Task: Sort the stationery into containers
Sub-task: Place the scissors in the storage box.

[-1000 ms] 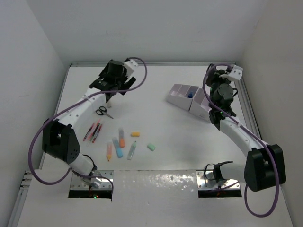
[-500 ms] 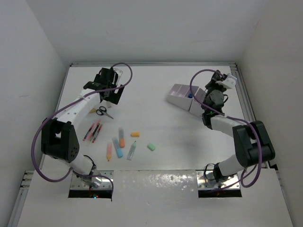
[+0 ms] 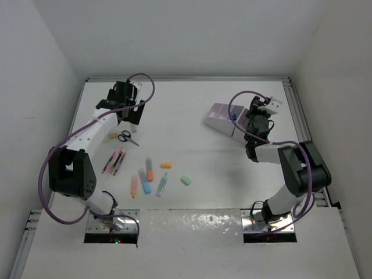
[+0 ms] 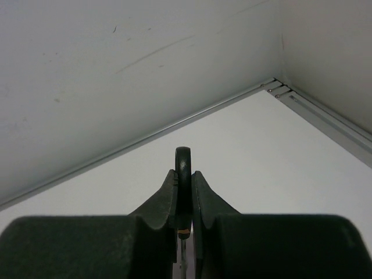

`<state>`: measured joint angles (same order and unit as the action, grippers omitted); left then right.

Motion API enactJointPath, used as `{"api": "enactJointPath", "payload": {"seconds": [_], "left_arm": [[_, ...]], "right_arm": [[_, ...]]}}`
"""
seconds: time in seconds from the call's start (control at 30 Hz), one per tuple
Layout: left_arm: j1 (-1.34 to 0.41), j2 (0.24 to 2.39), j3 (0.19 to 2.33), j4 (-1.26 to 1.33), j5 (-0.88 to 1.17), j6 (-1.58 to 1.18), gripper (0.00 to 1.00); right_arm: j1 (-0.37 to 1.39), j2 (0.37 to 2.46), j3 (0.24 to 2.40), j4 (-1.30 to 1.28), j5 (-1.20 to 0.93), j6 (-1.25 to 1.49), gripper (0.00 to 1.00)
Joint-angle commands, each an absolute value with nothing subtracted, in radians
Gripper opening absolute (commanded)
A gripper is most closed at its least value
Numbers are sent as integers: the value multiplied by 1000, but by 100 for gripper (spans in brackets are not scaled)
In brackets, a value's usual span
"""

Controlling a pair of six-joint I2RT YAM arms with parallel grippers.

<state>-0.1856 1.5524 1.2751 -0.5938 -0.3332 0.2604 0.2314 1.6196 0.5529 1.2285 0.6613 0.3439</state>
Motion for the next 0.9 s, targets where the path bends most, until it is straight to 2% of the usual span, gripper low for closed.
{"api": "enactJointPath", "payload": {"seconds": [0.0,0.03,0.1,0.17,0.2,0.3,0.43,0.47,0.5,0.53,0.57,0.7,0.73,0.87], "left_arm": [[-167,1540,1304,-545,-347,262,100],[-164,1542,1305,-545,-347,262,100],[-163,1545,1307,-540,-347,264,100],[-160,1546,1310,-538,-347,265,100],[-155,1549,1312,-538,-347,262,100],[-149,1552,1319,-545,-342,253,100],[-138,1565,1333,-575,-307,223,99],[-138,1568,1336,-587,-292,210,89],[-135,1574,1341,-601,-275,204,83],[-135,1580,1344,-635,-228,201,71],[-133,1586,1344,-653,-201,196,50],[-114,1683,1353,-739,-107,126,18],[-101,1709,1376,-773,-95,98,1],[-32,1799,1425,-812,-52,11,0]], "right_arm": [[239,1611,549,1278,609,388,8],[238,1606,546,1273,606,388,12],[238,1583,542,1264,588,380,30],[236,1557,541,1244,575,371,40],[238,1525,545,1211,566,370,49],[236,1447,558,1120,566,361,56],[250,1332,592,981,558,321,58],[259,1312,610,889,548,305,57],[268,1272,653,830,514,289,50],[288,1260,676,768,488,258,47],[299,1247,699,652,454,246,45],[360,1207,750,494,318,229,45],[368,1198,746,488,280,232,45],[409,1184,721,479,229,255,45]]}}
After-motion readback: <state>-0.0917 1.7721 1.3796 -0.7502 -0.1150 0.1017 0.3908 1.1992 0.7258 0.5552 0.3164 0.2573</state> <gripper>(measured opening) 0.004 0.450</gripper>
